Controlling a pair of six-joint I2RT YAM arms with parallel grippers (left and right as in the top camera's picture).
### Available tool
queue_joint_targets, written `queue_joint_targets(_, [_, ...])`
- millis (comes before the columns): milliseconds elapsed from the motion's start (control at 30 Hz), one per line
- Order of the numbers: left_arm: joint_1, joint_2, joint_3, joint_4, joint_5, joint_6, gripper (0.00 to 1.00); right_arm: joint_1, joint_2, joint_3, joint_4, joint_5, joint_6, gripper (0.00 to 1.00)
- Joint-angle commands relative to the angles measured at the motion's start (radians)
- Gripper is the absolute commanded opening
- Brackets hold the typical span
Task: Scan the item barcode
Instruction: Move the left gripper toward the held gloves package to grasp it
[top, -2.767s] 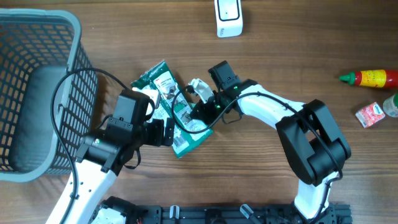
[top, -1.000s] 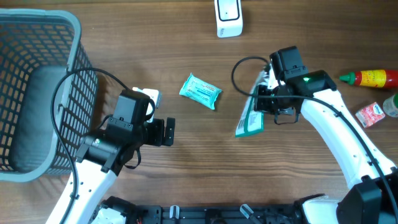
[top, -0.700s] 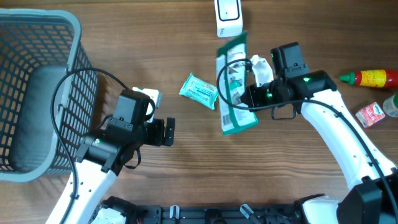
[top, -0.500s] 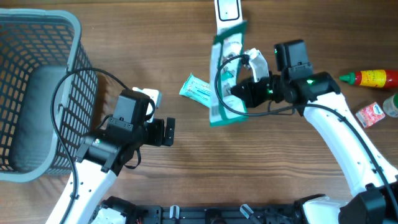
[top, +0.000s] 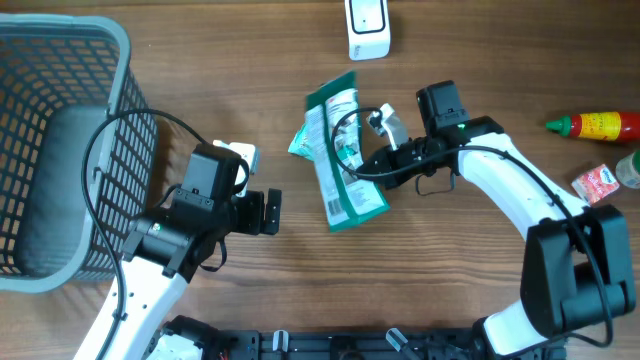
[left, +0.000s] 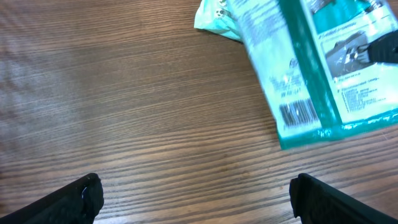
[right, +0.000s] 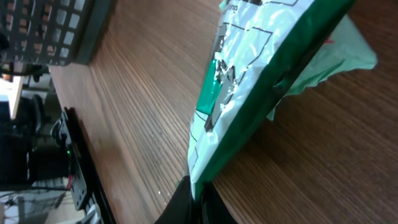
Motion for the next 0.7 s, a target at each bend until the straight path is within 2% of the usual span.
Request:
queue_joint_targets(0, [0.004, 0.0, -0.003, 0.002, 0.015, 0.016, 1.0, 0.002, 0.014, -0.002, -0.014, -0.01, -0.044, 0.04])
queue_joint_targets(167, [0.004, 0.0, -0.003, 0.002, 0.015, 0.016, 1.0, 0.001, 0.014, -0.002, -0.039, 0.097, -0.041, 0.04])
queue_joint_targets(667, [0.004, 0.0, -0.003, -0.002, 0.015, 0.016, 1.0, 0.001, 0.014, -0.002, 0.002, 0.139, 0.011, 0.04])
